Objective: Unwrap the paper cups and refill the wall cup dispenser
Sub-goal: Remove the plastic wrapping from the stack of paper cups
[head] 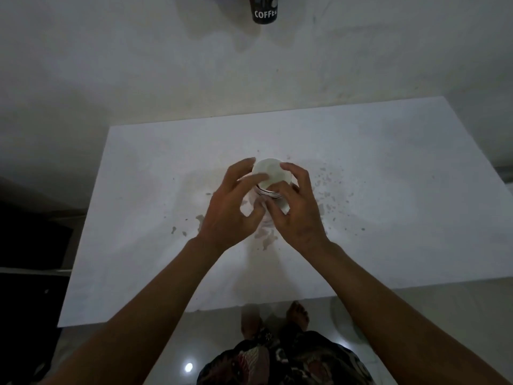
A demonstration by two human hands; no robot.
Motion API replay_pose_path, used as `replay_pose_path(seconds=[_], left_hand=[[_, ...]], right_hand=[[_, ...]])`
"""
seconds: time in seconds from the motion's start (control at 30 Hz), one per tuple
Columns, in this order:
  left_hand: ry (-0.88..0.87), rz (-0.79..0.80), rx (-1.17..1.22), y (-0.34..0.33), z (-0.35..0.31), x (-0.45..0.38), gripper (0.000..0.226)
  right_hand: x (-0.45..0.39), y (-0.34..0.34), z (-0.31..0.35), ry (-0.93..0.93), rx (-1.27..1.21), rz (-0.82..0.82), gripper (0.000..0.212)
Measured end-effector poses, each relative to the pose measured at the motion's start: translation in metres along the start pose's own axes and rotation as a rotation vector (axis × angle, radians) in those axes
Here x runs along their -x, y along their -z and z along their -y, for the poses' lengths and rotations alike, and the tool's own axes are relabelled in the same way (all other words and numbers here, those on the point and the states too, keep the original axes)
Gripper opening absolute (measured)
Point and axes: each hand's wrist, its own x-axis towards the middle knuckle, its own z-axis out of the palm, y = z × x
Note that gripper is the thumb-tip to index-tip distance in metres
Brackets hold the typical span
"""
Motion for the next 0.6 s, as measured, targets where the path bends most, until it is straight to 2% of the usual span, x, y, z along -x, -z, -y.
replay_pose_path(seconds=[0.13, 0.33, 0.5, 0.6], left_hand=[[-0.093, 0.1, -0.047, 0.016, 0.001, -0.012, 0.031], [-0.149, 0.163, -0.062, 0.028, 0.01, -0.024, 0.032], [-0.167, 0.187, -0.043, 0.023, 0.014, -0.026, 0.029], [-0.144, 0.169, -0.009, 0.019, 0.013, -0.024, 0.029]], right_hand=[[0.001, -0.001, -0.006, 0.026, 0.016, -0.025, 0.036], [0.004, -0.004, -0.016, 0.063, 0.063, -0.025, 0.043], [0.001, -0.004, -0.018, 0.095, 0.05, 0.008, 0.053], [0.003, -0.006, -0.016, 0.042, -0.005, 0.013, 0.051]])
